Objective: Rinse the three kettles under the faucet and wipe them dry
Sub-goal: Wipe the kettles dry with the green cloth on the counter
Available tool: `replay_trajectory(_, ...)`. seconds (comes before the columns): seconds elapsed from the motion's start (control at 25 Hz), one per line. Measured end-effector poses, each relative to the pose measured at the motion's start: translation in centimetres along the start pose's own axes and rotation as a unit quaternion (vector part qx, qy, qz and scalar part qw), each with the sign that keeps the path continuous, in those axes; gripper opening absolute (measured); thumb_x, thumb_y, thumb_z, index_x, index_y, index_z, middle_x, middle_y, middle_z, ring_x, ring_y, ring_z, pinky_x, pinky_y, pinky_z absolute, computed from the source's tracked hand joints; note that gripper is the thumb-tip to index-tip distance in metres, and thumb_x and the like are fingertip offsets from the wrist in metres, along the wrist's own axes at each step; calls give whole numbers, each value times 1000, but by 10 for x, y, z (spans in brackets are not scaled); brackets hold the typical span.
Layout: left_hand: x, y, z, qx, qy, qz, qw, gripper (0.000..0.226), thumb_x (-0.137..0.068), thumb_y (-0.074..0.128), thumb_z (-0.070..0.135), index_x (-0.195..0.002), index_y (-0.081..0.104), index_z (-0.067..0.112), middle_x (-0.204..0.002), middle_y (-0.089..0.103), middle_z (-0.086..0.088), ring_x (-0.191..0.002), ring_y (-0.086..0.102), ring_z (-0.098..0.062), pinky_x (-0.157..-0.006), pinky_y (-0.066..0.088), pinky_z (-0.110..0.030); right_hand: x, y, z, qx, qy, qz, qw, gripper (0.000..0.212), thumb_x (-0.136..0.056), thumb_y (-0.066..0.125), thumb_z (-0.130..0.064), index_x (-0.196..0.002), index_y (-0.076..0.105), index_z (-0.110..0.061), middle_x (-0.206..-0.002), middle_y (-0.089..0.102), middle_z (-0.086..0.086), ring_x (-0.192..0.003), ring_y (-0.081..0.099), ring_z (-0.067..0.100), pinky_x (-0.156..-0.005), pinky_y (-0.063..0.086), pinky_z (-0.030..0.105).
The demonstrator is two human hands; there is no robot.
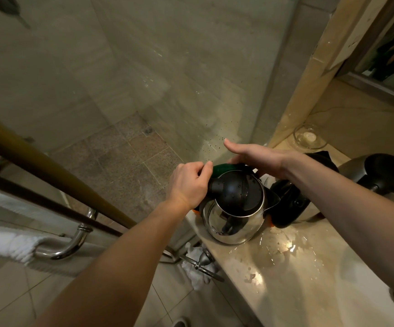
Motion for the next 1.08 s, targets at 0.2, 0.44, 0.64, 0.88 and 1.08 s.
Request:
replay_trajectory(0.2, -1, 1, -1, -2, 2, -5, 1000, 51, -92, 40, 46, -48, 37, 19, -45, 35, 5, -45, 36, -19, -50, 30, -38, -15, 5, 3, -9, 13, -39, 999, 87, -86, 18, -80, -116, 70, -15, -111, 73, 2, -107, 67, 19, -100, 46, 39)
replay_trajectory(0.44, -2, 1, 2, -5, 10, -8, 1000, 50, -91, 39, 45, -48, 35, 21, -45, 35, 5, -46, 38, -20, -51, 30, -38, -32, 12, 19, -71, 58, -48, 995, 83, -89, 25, -77, -118, 63, -9, -119, 68, 15, -110, 66, 28, -93, 50, 40)
replay_trajectory(0.64, -2, 1, 3, -11, 9, -20, 1000, 48, -91, 36, 44, -50, 38, 20, -47, 39, 3, -48, 41, -20, -50, 26, -33, -9, 5, 21, -55, 27, -6, 998, 89, -82, 20, -84, -124, 64, -18, -125, 67, 7, -117, 61, 24, -109, 38, 50)
replay_trajectory(0.88, -1, 1, 5, -21, 1, -37, 999, 50, -97, 37, 43, -52, 42, 21, -51, 42, 2, -52, 44, -22, -52, 26, -31, 66, 23, -1, -35, -43, 88, 995, 71, -86, 22, -74, -125, 63, -32, -120, 60, -19, -109, 54, 0, -103, 32, 22)
replay_trajectory(1.08, 0, -3, 9, -54, -3, -34, 998, 52, -102, 40, 36, -52, 38, 21, -53, 42, 2, -53, 43, -17, -48, 21, -31, 94, 65, 4, 180, -94, 197, 959, 75, -81, 20, -73, -150, 22, -44, -161, 13, -15, -148, 13, 10, -118, 10, 29)
Point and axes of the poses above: each hand's wrist, its own x-axis away from the middle knuckle, its own y-axis out of the palm, z = x × y, the point moved 5 cm from there along -x, towards the middle knuckle
